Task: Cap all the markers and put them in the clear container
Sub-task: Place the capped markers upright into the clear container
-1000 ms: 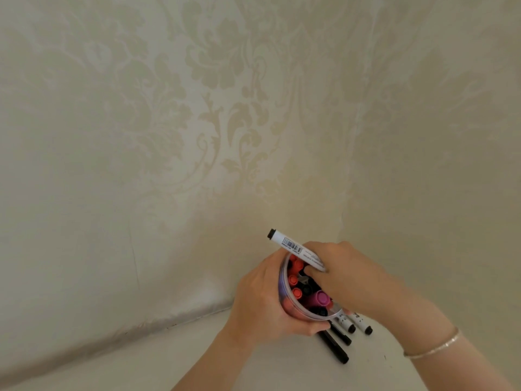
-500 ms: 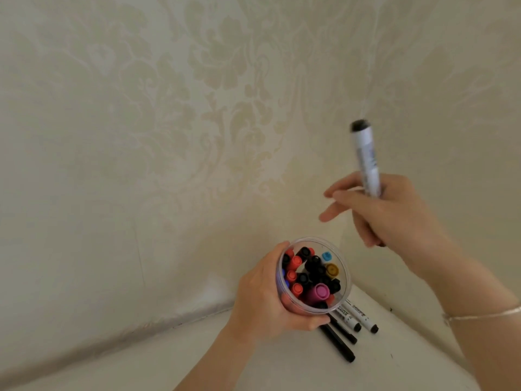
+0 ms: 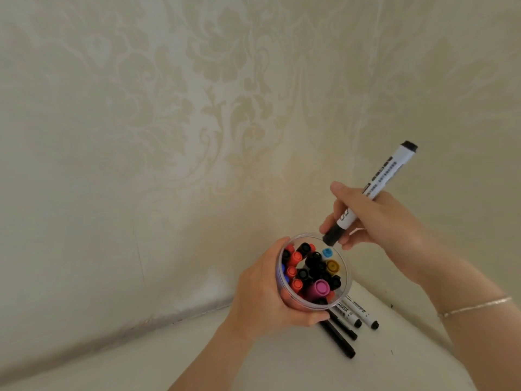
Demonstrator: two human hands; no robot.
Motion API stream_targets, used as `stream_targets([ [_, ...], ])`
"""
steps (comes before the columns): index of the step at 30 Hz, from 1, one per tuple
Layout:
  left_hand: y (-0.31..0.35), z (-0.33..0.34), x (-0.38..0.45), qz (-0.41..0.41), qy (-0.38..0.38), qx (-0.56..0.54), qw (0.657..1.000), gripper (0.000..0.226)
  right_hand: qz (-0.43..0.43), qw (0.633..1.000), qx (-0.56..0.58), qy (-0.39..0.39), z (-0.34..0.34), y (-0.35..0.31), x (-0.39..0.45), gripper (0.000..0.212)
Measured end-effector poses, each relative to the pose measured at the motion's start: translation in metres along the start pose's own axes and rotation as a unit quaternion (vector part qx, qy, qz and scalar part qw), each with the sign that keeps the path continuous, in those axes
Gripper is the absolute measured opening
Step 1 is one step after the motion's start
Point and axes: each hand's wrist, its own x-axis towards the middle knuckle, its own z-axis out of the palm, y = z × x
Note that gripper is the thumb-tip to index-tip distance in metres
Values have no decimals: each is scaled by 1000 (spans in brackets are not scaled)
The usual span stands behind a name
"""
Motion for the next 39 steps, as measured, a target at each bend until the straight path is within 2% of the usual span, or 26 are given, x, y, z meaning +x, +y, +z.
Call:
stream_targets([
  [3,0,1,0,0,-2,2,1000,111,-7,994,-106,27,-3,6,1,34],
  [5,1,2,0,6,-4,10,1000,111,-2,984,-175,1,-1,11,0,27],
  [8,4,1,1,10,-5,13,1000,112,-32,957,-287,-41,8,17,-4,5],
  [13,9,-2,3,4,-31,11,999,114,-56,886,-460,-10,29,28,-5,17],
  [14,8,-2,3,-3,-41,8,999,114,-57,886,-459,-3,31,30,-4,17],
  [17,9,-3,5,-30,-77,6,997,114,-30,921,-389,1,26,32,-2,18],
  [20,13,-3,8,-41,-120,-19,992,115,-5,933,-359,2,17,29,-4,17],
  [25,15,-10,16,-59,-131,-80,986,107,-88,945,-310,54,-7,4,-13,22],
  [31,14,-11,18,-70,-143,-84,984,108,-179,908,-365,98,-16,-23,-22,13],
  [39,16,-12,17,-78,-150,-76,983,107,-202,871,-445,54,-5,-34,-29,6],
])
